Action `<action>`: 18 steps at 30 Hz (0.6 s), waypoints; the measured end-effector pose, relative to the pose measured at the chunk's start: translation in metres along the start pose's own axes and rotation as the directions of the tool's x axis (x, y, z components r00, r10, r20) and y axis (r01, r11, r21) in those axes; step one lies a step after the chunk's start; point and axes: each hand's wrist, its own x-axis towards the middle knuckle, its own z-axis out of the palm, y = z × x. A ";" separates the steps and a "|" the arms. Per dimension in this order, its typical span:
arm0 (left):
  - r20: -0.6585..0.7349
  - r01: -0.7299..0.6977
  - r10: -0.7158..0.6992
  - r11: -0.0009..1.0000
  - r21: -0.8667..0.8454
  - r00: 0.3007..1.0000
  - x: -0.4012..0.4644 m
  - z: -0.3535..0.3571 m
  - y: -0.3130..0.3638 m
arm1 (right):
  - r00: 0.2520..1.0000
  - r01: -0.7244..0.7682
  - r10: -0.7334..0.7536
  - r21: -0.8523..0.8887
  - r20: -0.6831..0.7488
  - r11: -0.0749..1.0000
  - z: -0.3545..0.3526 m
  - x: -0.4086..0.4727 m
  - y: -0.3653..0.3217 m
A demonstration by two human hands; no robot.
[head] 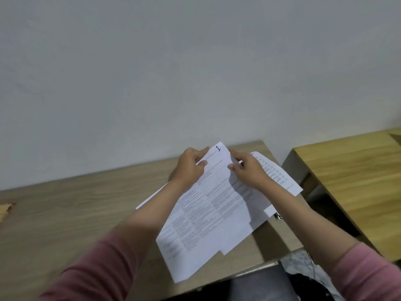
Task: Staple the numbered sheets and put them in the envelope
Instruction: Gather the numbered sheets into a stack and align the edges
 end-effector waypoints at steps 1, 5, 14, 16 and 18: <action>-0.004 0.003 -0.003 1.000 -0.002 1.000 0.010 0.012 0.005 | 0.999 -0.013 0.012 -0.040 -0.032 0.999 -0.010 0.004 0.010; 0.013 0.014 -0.014 1.000 -0.011 1.000 0.040 0.060 0.018 | 0.977 -0.094 0.079 -0.066 -0.196 0.993 -0.040 0.015 0.036; 0.031 0.079 -0.078 0.996 -0.037 0.997 0.065 0.124 0.008 | 0.964 -0.227 0.168 -0.311 -0.206 0.923 -0.051 0.041 0.087; 0.035 0.116 -0.113 0.991 -0.069 0.993 0.064 0.128 0.004 | 0.960 -0.255 0.188 -0.367 -0.208 0.895 -0.052 0.043 0.088; 0.030 0.167 -0.164 0.980 -0.111 0.986 0.064 0.130 -0.003 | 0.961 -0.257 0.213 -0.287 -0.176 0.923 -0.052 0.046 0.090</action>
